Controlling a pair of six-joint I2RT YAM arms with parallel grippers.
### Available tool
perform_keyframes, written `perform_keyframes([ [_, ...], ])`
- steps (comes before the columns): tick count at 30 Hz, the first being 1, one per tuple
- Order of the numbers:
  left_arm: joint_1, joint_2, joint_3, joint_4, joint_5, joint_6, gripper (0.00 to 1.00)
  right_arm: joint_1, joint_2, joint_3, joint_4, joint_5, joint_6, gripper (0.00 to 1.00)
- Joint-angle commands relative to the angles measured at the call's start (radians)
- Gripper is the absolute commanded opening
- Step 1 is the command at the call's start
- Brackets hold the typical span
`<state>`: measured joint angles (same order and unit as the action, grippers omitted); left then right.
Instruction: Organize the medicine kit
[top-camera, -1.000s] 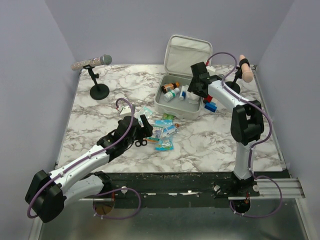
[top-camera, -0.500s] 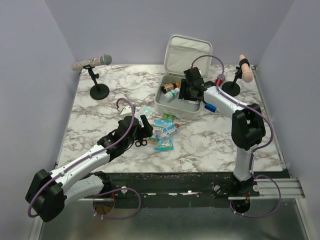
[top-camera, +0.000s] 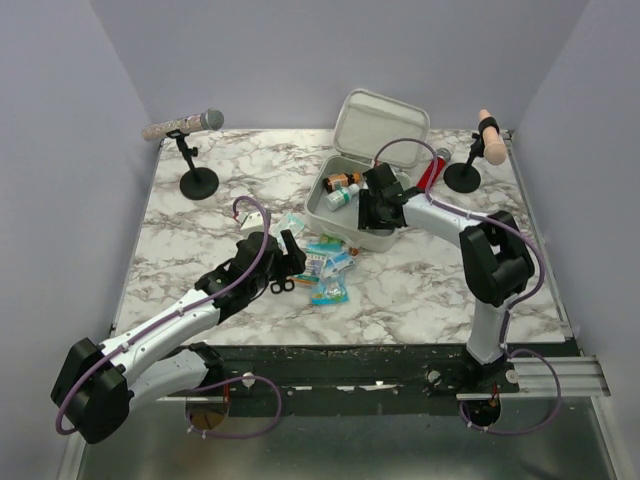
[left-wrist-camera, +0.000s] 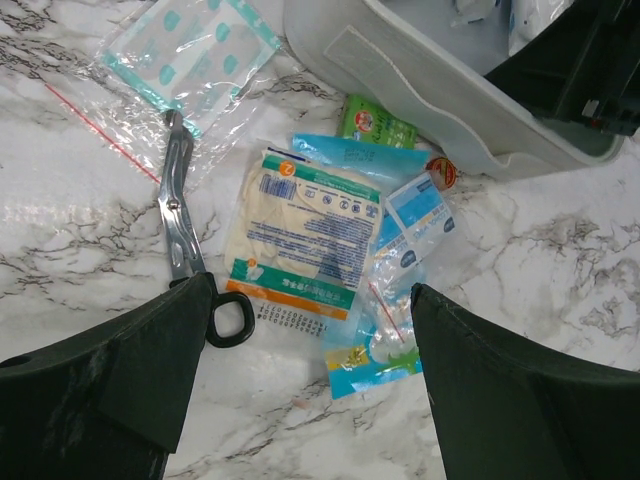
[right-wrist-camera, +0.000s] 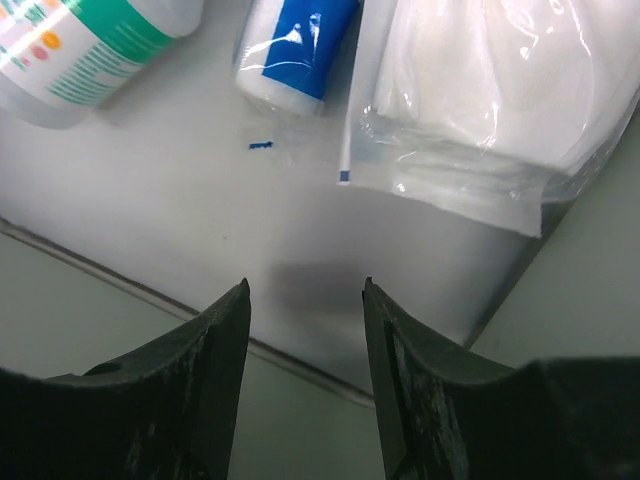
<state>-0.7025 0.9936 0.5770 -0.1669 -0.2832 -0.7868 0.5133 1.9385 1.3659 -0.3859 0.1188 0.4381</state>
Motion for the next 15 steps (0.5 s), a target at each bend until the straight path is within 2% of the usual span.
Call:
perform_keyframes([
  [1, -0.003, -0.004, 0.011, -0.013, 0.016, -0.009, 0.92, 0.051, -0.075, -0.123, -0.008, -0.027, -0.029, 0.56],
  [15, -0.003, -0.004, 0.003, -0.020, 0.012, -0.023, 0.92, 0.132, -0.306, -0.456, 0.113, -0.030, -0.091, 0.54],
])
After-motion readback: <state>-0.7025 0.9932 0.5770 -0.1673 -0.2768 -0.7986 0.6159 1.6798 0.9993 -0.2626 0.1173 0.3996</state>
